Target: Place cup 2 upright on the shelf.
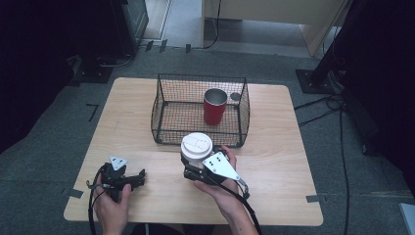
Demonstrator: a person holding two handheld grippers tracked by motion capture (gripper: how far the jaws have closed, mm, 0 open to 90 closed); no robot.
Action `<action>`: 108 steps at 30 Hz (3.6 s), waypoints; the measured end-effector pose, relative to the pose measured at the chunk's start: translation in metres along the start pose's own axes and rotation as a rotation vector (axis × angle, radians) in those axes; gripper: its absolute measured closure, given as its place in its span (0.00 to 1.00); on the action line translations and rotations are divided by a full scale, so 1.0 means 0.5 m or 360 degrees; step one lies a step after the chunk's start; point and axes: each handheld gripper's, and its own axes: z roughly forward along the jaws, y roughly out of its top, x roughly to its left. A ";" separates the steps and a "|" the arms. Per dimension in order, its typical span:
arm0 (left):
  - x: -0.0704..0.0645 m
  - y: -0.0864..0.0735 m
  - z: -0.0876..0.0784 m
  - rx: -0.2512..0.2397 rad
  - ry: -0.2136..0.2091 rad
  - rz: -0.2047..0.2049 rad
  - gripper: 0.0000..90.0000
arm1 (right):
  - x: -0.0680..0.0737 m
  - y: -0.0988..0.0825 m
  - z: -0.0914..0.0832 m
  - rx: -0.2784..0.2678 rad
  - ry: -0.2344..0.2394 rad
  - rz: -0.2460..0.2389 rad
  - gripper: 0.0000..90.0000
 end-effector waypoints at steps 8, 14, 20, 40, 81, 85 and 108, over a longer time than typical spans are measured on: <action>0.000 0.000 0.000 0.0001 0.0000 -0.0001 0.00 | 0.006 0.025 0.009 -0.0038 0.0010 -0.0011 0.18; 0.000 0.000 0.000 0.0001 0.0000 -0.0001 0.00 | 0.014 0.043 0.018 -0.0073 0.0025 -0.0016 0.18; 0.000 0.000 0.000 0.0002 -0.0001 0.0000 0.00 | 0.023 0.065 0.026 -0.0111 0.0039 -0.0024 0.18; 0.000 0.000 -0.001 0.0006 -0.0001 0.0000 0.00 | 0.039 0.121 0.064 -0.0180 0.0051 -0.0049 0.18; 0.000 0.001 -0.001 0.0009 -0.0001 0.0004 0.00 | -0.016 0.191 0.212 -0.0237 -0.0101 0.0010 0.18; 0.000 0.001 -0.001 0.0008 -0.0001 0.0003 0.00 | -0.022 0.191 0.232 -0.0217 -0.0119 -0.0032 0.18; 0.000 0.001 0.000 0.0005 0.0001 0.0004 0.00 | -0.057 0.164 0.337 -0.0132 -0.0203 0.0000 0.18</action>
